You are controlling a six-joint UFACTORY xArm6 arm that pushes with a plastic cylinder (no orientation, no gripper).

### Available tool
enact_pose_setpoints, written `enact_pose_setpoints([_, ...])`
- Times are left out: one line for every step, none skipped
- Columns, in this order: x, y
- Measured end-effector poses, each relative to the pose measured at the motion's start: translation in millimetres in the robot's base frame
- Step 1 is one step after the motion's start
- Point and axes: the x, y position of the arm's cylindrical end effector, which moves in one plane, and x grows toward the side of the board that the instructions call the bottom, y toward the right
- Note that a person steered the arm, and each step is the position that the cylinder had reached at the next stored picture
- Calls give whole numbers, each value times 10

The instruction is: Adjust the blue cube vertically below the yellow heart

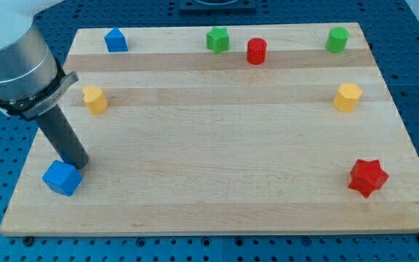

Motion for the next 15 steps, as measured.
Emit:
enact_pose_setpoints([0,0])
enact_pose_setpoints([-88,9])
enact_pose_setpoints([-249,9])
enact_pose_setpoints([-255,-158])
enact_pose_setpoints([-222,-491])
enact_pose_setpoints([-91,-717])
enact_pose_setpoints([152,-775])
enact_pose_setpoints([398,-774])
enact_pose_setpoints([496,-774])
enact_pose_setpoints([495,-769])
enact_pose_setpoints([489,-715])
enact_pose_setpoints([487,-602])
enact_pose_setpoints([488,-500])
enact_pose_setpoints([488,-381])
enact_pose_setpoints([488,-313])
